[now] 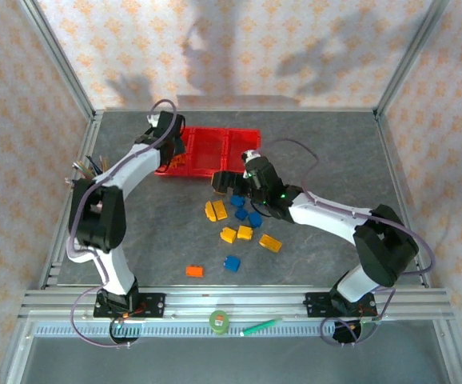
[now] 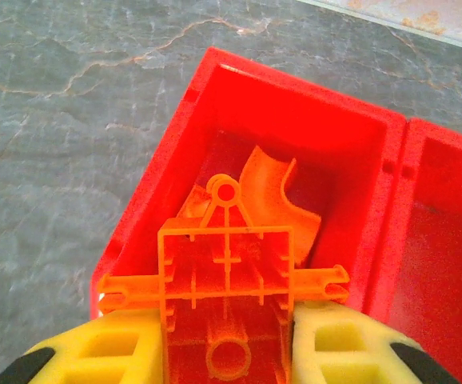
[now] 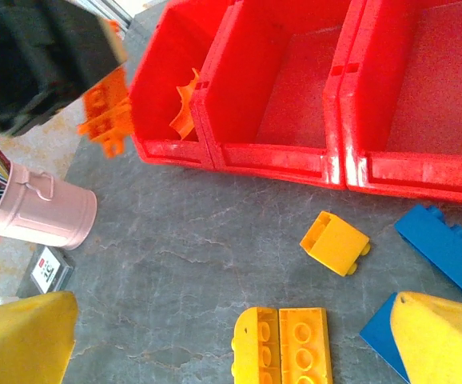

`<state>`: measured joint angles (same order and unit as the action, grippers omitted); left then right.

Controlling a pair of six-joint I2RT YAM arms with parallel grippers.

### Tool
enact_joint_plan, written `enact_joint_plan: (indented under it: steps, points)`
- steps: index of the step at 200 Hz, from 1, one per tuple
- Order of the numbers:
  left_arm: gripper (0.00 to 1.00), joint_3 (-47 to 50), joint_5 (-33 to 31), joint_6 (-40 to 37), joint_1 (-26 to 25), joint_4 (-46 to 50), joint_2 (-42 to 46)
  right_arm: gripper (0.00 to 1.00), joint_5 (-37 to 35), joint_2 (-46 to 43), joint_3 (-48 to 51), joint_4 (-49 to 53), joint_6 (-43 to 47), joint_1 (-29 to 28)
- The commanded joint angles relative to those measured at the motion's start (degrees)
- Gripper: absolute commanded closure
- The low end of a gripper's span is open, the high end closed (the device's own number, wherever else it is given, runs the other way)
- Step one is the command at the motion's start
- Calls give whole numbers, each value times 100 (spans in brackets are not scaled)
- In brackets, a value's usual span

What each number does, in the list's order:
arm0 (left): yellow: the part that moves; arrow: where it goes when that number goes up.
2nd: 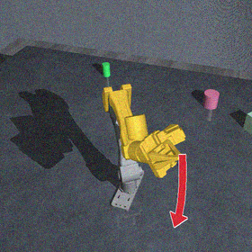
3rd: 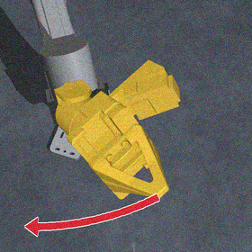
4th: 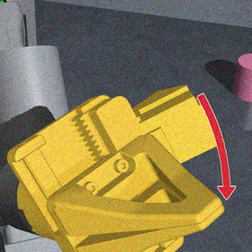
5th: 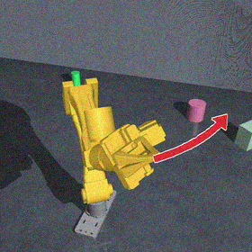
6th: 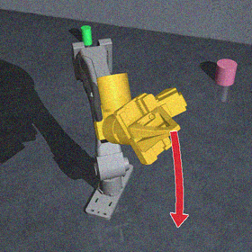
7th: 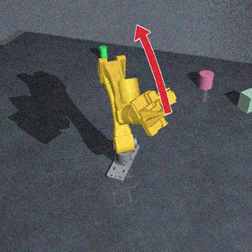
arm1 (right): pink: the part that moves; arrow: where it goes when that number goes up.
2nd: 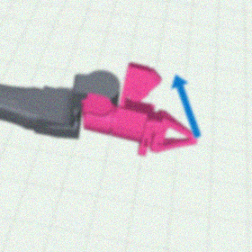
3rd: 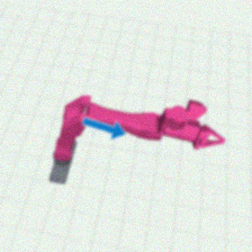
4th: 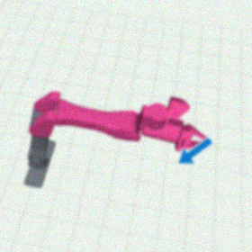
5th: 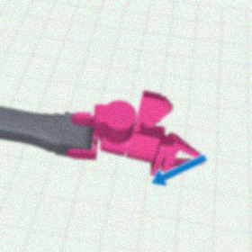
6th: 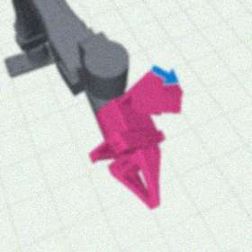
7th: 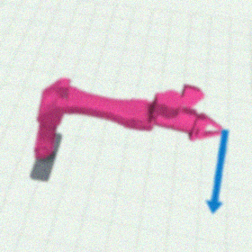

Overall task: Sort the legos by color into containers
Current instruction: Place the lego in the container.

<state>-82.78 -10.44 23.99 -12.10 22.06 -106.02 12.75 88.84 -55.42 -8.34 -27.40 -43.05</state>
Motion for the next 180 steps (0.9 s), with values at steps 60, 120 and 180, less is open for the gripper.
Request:
enact_joint_plan:
  steps: [60, 120, 180]
  points:
    - [55, -1713, 248, -431, 222, 677, -1258, 0, 50, -33, -187, 172, 310, 68]
    - [41, -888, 575, -233, 187, 886, -104, 0, 227, -223, -61, 440, 500, 51]
    - [32, 1539, 643, 233, -488, 394, 1969, 0, 253, -413, 446, 491, 713, -322]
